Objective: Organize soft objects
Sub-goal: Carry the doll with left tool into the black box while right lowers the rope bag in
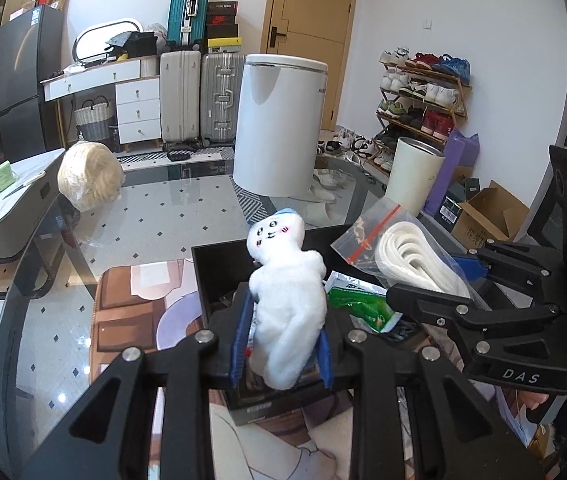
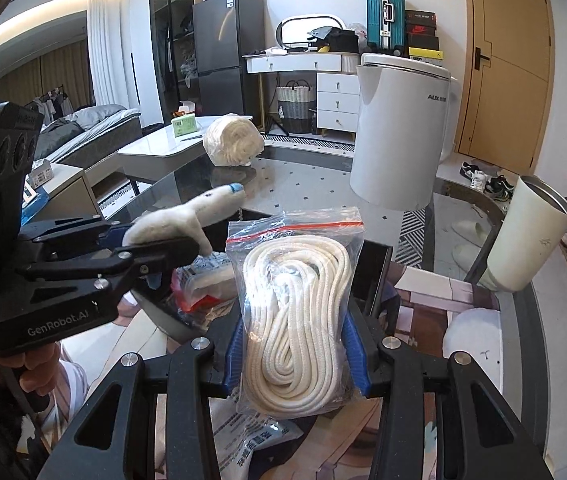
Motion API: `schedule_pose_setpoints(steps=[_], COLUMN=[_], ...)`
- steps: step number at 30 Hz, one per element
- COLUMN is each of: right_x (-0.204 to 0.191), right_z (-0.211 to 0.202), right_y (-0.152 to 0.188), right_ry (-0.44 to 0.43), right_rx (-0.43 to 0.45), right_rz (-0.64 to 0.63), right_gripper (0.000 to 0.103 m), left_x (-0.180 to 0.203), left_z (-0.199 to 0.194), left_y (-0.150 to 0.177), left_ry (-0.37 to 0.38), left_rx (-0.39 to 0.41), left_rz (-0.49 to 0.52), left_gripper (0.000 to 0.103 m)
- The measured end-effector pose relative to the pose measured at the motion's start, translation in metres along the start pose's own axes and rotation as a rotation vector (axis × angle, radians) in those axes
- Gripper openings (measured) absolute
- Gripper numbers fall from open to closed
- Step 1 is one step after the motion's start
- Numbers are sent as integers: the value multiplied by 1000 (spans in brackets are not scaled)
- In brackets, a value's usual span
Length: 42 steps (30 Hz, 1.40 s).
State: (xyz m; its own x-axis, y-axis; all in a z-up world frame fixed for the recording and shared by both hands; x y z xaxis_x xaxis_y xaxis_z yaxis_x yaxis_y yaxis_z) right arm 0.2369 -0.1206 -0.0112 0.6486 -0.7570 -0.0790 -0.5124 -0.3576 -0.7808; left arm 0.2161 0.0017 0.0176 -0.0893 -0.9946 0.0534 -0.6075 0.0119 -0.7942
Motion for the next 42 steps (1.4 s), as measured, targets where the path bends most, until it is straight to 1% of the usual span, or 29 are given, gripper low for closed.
schedule_pose_setpoints(steps=[6,11,23,33,38,42], right_x=[5,8,11,9,14,14], right_z=[14,25,45,52,49,46], right_y=[-7,-8,-10,-12,-10,-9], right_ry=[1,-3,-10,5,35,29], right_rx=[-30,-62,-111,-115,-110,-107], right_rz=[-20,-36,-60,-78,-67,-62], right_gripper=[43,43,43,43,43,43], left_x=[1,1,1,2,0,-2], left_z=[15,24,30,31,30,30], left_y=[-5,-5,-4,-1,0,0], left_ry=[7,-2,12,15,4,-17], left_rx=[-24,-48,-62,-67,-65,-61], left_rz=[12,28,34,35,30,33], left_gripper=[27,27,27,26,26,27])
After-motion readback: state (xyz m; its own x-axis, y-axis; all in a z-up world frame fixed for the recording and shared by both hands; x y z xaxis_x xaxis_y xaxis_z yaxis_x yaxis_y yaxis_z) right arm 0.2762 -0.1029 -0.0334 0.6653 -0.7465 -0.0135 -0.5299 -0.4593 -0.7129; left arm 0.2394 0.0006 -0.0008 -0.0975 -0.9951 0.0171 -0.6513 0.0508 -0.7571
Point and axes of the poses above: each gripper's, at about its wrist camera, not at the fingertips, and z roughly the way its jaws point, x to its right, y to its underside, the point moved 5 cm from there along z, roughly the way its jaws point, and after that the axes turned 7 degrees about -y, right-handed, at the moved point
